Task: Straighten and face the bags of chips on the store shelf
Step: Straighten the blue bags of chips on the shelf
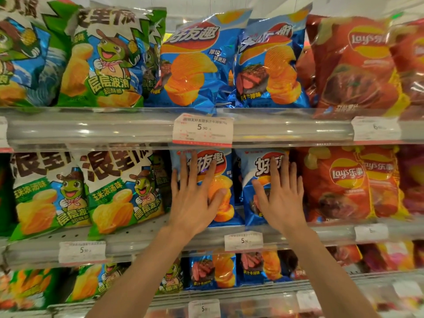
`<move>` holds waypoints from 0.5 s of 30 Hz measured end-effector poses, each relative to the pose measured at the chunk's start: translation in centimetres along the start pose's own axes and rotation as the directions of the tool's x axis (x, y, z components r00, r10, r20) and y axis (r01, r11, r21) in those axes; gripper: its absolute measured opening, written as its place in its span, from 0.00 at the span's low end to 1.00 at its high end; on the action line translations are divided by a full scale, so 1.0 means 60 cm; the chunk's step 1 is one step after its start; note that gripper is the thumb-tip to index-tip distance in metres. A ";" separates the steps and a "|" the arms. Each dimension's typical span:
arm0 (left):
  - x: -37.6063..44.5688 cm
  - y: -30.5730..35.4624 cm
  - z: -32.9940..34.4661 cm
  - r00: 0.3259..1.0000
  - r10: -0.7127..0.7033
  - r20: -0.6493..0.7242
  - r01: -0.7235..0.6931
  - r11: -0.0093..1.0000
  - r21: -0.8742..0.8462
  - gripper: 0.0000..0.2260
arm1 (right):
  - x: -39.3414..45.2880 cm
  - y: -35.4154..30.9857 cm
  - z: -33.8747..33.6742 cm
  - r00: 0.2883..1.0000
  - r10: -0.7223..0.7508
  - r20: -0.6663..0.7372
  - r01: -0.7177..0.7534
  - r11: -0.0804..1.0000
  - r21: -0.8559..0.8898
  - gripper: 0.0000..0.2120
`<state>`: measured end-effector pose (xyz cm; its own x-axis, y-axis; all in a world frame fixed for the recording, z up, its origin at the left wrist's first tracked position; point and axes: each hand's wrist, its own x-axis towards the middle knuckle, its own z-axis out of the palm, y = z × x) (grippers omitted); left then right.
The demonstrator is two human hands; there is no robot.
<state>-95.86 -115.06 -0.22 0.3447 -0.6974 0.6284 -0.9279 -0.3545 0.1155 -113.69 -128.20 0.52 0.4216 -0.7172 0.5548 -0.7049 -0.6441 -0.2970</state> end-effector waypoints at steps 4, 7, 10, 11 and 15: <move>0.004 0.000 -0.009 0.999 0.006 0.041 -0.003 0.997 -0.076 0.33 | -0.001 0.000 -0.003 1.000 -0.006 0.007 0.006 1.000 0.024 0.38; 0.004 -0.016 -0.033 0.996 0.036 0.082 -0.016 0.971 -0.237 0.34 | -0.010 -0.006 -0.018 1.000 0.031 0.005 -0.031 0.995 0.099 0.37; -0.019 -0.036 -0.064 0.998 0.024 0.054 0.003 0.891 -0.454 0.30 | -0.038 -0.030 -0.038 0.994 0.057 -0.090 -0.038 0.979 0.200 0.30; -0.033 -0.045 -0.075 0.999 0.008 0.045 0.016 0.858 -0.514 0.28 | -0.052 -0.042 -0.043 0.991 0.064 -0.118 -0.032 0.966 0.255 0.27; -0.101 -0.091 -0.119 0.991 -0.073 0.115 0.131 0.731 -0.669 0.21 | -0.128 -0.109 -0.054 0.987 0.128 -0.094 -0.063 0.859 0.507 0.15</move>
<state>-93.92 -104.47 0.83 0.4252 -0.7369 0.5255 -0.7286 0.0658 0.6818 -114.16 -117.62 0.72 0.2721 -0.7657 0.5829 -0.3430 -0.6431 -0.6847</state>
